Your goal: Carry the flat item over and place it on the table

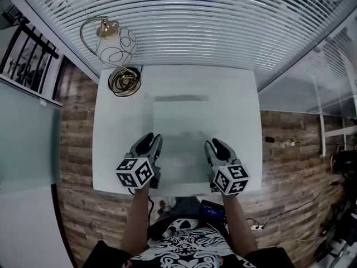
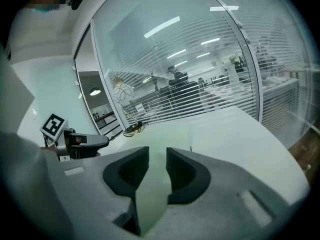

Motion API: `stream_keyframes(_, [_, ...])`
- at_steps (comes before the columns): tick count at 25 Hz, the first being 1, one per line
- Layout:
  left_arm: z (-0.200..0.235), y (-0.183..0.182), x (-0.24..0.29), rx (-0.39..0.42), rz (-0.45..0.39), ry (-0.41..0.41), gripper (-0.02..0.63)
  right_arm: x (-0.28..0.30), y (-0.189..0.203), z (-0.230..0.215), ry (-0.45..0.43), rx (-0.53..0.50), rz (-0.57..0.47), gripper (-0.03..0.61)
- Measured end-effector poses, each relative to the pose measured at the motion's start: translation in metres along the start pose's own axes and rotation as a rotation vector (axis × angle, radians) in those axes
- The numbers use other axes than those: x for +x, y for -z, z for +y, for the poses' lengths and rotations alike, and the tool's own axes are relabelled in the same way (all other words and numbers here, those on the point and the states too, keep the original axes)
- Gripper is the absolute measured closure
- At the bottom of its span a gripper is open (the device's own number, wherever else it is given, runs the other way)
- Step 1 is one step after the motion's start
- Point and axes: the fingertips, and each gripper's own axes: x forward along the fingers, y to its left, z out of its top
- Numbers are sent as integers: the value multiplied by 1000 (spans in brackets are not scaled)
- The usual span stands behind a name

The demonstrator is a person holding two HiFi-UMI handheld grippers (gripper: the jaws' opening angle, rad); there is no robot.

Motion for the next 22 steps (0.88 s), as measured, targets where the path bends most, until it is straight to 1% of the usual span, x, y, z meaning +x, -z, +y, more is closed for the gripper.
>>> stream_keyframes(1, [-4,-2,-2,13,-5,5,505,-3,-2,0,4,-10,-8,493])
stream_keyframes(2, [-9,-2,-4,27,-2,9,543,-6,-4,0,12,-24,-10,553])
stream_keyframes(3, [-13,-1,-6,36,8,14,577,-9,-4,0,23,-44,-5,574])
stream_keyframes(6, [-19,4,-12,45,44,18,603,-12,-5,3,67,-138,24,574])
stream_keyframes(8, [-20,5,-17,56,45,7,606,-15,-7,7,98,-195,19,573])
stream_keyframes(10, [-23,1,-25,66,18,-3,606,-21,-10,13,113,-242,8,574])
stream_keyframes(13, [-29,-15,-44,101,-67,-25,606,-33,-12,28,129,-318,-12,574])
stream_keyframes(16, [-38,-31,-60,104,-125,-6,606,-43,-20,39,147,-329,-51,574])
stream_keyframes(19, [-47,-35,-73,104,-138,8,606,-55,-27,45,160,-328,-86,574])
stream_keyframes(22, [-53,-36,-90,146,-154,-1,606,-67,-32,56,156,-321,-127,574])
